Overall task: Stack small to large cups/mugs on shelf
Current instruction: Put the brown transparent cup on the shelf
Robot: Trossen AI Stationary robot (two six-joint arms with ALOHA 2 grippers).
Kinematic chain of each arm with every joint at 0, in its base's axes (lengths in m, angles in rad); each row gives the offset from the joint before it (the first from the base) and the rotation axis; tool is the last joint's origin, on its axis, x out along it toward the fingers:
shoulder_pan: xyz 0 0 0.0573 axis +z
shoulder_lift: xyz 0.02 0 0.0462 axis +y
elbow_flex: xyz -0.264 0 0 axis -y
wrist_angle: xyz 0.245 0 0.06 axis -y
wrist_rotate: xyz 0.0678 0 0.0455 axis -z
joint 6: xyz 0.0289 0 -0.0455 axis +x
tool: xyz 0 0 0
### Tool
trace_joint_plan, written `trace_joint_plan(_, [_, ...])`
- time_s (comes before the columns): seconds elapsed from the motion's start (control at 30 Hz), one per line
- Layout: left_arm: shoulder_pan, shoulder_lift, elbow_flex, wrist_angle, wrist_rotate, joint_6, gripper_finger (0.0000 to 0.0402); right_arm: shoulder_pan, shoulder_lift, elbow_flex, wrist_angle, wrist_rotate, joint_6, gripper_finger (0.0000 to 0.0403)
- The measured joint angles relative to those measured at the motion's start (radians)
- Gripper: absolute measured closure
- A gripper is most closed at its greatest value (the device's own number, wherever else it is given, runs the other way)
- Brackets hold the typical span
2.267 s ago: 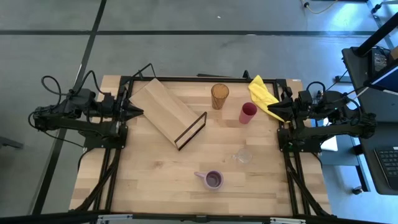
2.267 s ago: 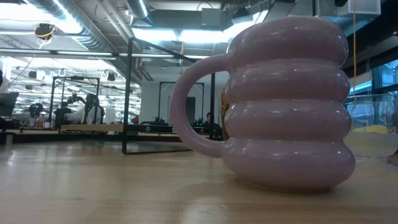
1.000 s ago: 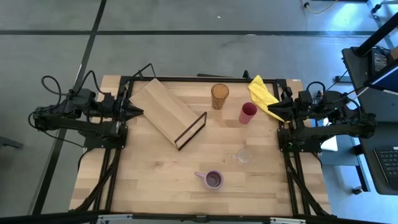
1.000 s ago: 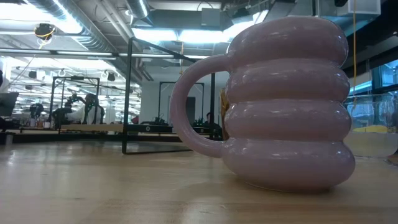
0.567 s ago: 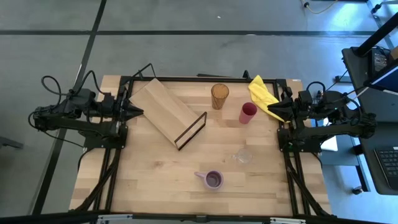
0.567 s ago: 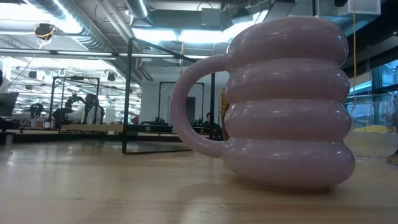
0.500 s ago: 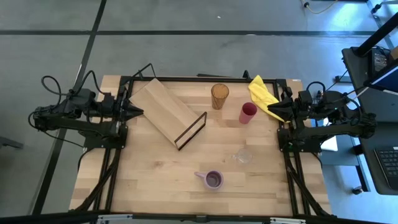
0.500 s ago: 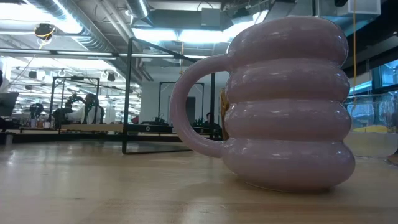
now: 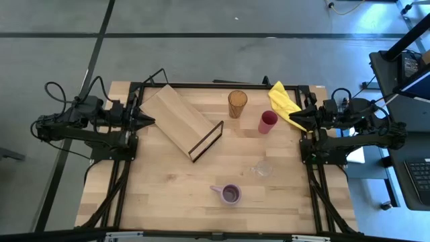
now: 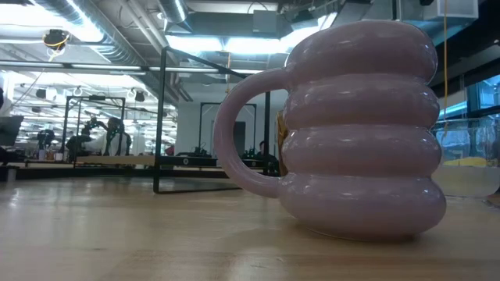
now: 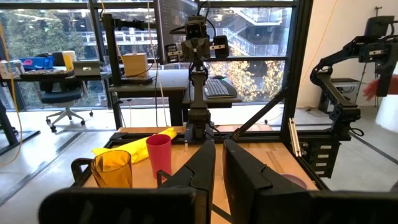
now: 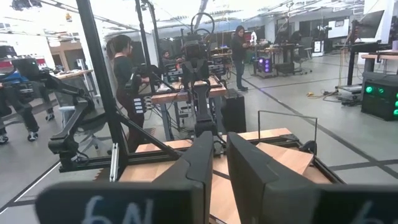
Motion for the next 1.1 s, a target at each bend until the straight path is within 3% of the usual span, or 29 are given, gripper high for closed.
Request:
trace_joint_plan(0.73, [0.0, 0.0, 0.0, 0.0, 0.0, 0.0, 0.0374, 0.0, 0.0, 0.0, 0.0, 0.0, 0.008, 0.0353])
trace_joint_plan(0.97, [0.0, 0.0, 0.0, 0.0, 0.0, 0.0, 0.0374, 0.0, 0.0, 0.0, 0.067, -0.008, 0.186, 0.0353])
trace_joint_plan(1.1, [0.0, 0.0, 0.0, 0.0, 0.0, 0.0, 0.0374, 0.0, 0.0, 0.0, 0.095, -0.01, 0.186, 0.0353])
